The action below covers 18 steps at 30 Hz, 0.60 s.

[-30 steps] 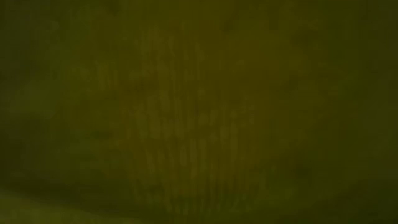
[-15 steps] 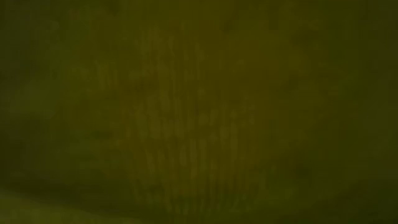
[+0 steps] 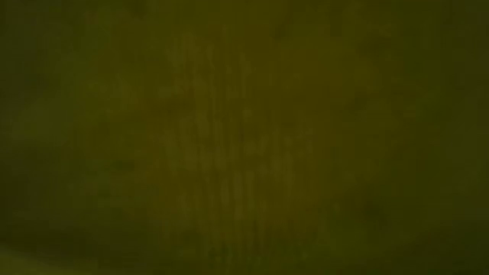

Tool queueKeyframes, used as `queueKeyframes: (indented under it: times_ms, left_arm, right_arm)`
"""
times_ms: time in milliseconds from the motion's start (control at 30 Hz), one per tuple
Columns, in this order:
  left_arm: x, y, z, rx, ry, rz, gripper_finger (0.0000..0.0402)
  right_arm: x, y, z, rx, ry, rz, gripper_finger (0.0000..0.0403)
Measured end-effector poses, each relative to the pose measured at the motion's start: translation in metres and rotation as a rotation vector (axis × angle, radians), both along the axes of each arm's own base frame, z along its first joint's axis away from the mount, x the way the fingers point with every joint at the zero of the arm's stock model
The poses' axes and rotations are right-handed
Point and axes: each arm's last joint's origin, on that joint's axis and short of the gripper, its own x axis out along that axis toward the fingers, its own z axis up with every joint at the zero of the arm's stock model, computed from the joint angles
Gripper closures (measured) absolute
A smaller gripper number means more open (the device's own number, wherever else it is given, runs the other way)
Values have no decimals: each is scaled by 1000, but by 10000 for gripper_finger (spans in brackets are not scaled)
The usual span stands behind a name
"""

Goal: Fold Laundry from Bin
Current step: Fold the yellow shirt

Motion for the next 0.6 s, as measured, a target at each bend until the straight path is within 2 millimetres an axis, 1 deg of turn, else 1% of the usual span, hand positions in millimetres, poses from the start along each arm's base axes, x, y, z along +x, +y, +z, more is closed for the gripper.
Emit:
queueKeyframes:
  times_ms: [200, 367, 500, 600]
  left_arm:
    - [4, 4, 3, -41, -7, 69, 231]
    - [8, 9, 12, -47, 2, 88, 231]
    - [16, 11, 31, 14, 17, 67, 231]
    - [27, 11, 47, 81, -33, 40, 231]
  right_arm:
    - [-1, 0, 0, 9, 6, 2, 400]
    - [-2, 1, 0, 56, 23, 6, 400]
    - [-1, 1, 0, 49, 20, 8, 400]
    - [-1, 1, 0, 49, 13, 9, 400]
